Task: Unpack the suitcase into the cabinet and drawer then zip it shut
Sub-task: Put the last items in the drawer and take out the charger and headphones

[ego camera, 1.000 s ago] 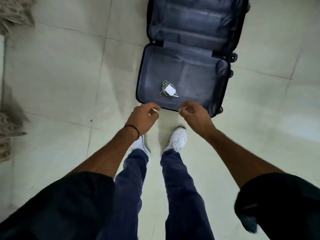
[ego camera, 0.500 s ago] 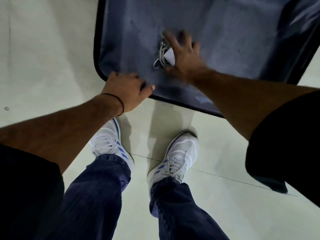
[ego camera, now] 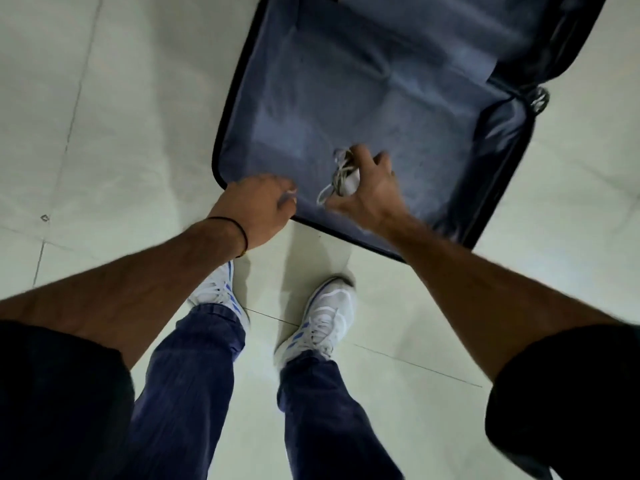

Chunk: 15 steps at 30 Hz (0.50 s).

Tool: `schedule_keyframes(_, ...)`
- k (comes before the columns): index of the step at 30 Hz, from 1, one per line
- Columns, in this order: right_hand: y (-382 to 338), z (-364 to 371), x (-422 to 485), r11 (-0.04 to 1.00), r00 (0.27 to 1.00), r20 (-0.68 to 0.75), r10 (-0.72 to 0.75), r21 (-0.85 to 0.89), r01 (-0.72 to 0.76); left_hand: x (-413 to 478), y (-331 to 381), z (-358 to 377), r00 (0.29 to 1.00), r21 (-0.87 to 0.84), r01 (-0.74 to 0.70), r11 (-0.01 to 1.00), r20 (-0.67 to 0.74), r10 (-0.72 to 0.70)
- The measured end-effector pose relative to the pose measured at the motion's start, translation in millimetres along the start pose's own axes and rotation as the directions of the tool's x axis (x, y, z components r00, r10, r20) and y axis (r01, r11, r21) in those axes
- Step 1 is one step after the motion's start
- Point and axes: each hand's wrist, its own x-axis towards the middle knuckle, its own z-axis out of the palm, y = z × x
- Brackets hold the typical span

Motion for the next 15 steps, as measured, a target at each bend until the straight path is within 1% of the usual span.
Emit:
schedule_keyframes(2, -21.7, -31.4, -37.7, 0.994, 1.000, -0.007, 0.001, 0.111, -0.001, -31.8, 24.1, -29.3, 0.998, -0.152, 0.029, 0.988, -0.052, -0.037)
schedule_keyframes(5, -67.7, -82.7, -103.3, 0.960, 1.000, 0.009, 0.008, 0.281, -0.010, -91.8, 63.0, -78.5, 0.991, -0.284, 0.030, 0.958, -0.115, -0.065)
schedule_keyframes(7, -108.7, -119.4, -155.9, 0.934, 0.999, 0.033, -0.043, 0.356, 0.028, -145.2, 90.4, -115.9, 0.987, -0.360, 0.031, 0.932, -0.137, -0.086)
schedule_keyframes(10, -175.7, -169.8, -240.9, 0.915, 0.974, 0.091, -0.207, 0.370, 0.160, -236.2, 124.5, -173.6, 0.959, -0.474, 0.059, 0.878, -0.216, -0.182)
schedule_keyframes(13, -244.7, -214.6, -327.2, 0.895, 0.922, 0.165, -0.351, 0.348, 0.278, -342.4, 153.8, -223.8, 0.897, -0.596, 0.063, 0.800, -0.317, -0.307)
schedule_keyframes(15, -289.5, -233.8, -385.6, 0.868, 0.869, 0.191, -0.457, 0.310, 0.388, -416.6, 160.9, -248.4, 0.833, -0.657, 0.067, 0.751, -0.378, -0.405)
